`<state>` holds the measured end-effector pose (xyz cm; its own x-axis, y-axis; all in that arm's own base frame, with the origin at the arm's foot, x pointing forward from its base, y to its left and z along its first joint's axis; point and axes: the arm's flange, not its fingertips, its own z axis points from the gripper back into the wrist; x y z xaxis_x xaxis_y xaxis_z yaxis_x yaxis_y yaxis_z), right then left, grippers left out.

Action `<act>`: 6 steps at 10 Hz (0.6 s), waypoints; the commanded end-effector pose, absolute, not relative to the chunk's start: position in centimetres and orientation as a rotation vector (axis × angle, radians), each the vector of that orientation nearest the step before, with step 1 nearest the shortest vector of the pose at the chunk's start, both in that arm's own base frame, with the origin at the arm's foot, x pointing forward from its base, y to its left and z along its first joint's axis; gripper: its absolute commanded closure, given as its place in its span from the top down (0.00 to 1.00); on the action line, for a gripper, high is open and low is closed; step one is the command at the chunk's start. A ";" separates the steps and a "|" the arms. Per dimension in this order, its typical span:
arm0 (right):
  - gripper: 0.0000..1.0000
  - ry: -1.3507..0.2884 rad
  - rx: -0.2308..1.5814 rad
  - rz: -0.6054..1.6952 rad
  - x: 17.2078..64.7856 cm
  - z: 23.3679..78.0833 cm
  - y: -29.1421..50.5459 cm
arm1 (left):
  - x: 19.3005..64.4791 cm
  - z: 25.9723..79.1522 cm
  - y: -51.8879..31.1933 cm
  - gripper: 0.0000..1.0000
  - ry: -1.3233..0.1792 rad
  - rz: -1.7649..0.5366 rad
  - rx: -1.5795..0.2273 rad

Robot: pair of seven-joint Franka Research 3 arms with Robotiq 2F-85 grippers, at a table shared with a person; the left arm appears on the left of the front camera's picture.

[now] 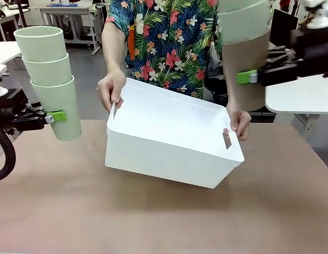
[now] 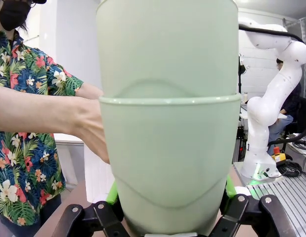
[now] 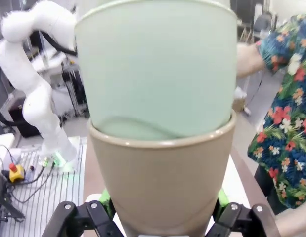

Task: Stack the cups and store them in the basket.
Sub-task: Place the stack of Reusable plastic cups into the Pantry Basket.

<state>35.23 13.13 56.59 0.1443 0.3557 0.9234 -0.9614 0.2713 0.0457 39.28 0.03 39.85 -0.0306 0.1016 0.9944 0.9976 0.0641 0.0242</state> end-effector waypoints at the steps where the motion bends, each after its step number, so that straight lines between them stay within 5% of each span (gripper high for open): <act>1: 0.86 -0.857 0.706 1.119 36.5 56.9 17.2 | 39.1 40.3 -0.1 0.86 -1.347 -1.140 -1.221; 6: 0.86 -0.710 0.508 1.189 38.0 52.5 24.2 | 39.1 40.3 -0.1 0.86 -1.347 -1.140 -1.221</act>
<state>36.66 22.68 51.70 0.1726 0.6336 0.7541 -0.9600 0.2795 -0.0151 39.28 0.04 39.83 -0.0304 0.1012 0.9944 0.9976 0.0647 0.0239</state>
